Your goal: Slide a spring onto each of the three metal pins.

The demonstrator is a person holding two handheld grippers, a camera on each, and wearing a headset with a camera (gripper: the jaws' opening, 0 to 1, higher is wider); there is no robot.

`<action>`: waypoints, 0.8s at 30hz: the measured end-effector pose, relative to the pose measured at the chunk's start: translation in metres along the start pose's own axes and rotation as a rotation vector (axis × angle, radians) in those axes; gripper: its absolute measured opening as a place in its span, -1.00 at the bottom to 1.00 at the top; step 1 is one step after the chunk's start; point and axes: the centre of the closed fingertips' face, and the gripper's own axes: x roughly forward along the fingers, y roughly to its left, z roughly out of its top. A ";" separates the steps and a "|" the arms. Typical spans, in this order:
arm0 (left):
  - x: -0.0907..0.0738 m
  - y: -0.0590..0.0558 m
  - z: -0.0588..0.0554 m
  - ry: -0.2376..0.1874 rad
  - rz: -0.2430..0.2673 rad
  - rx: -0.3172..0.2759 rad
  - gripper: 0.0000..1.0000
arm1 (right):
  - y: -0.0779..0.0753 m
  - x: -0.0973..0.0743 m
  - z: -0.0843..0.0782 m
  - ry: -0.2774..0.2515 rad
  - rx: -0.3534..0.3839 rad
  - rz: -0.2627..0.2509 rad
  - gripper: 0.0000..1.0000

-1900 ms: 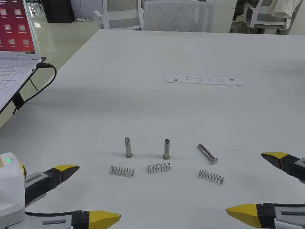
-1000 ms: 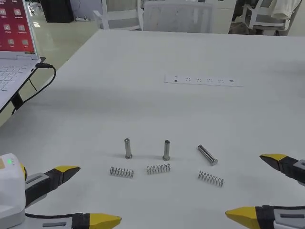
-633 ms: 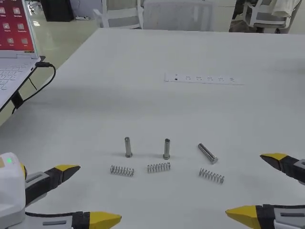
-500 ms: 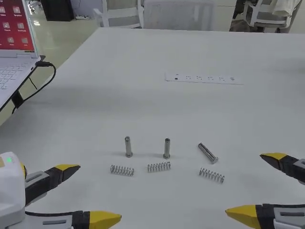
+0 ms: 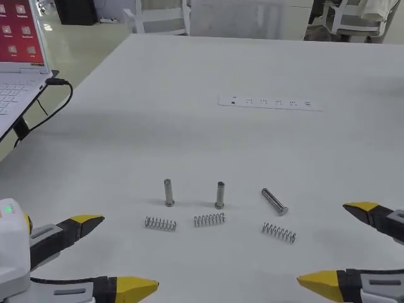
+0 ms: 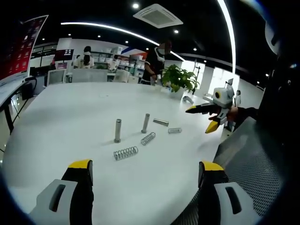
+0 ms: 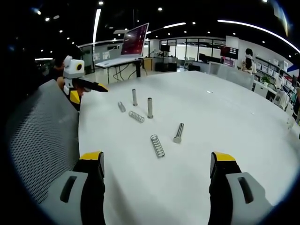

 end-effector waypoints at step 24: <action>-0.001 0.001 0.000 0.001 0.009 -0.002 0.79 | -0.005 0.001 0.003 0.000 -0.006 0.004 0.88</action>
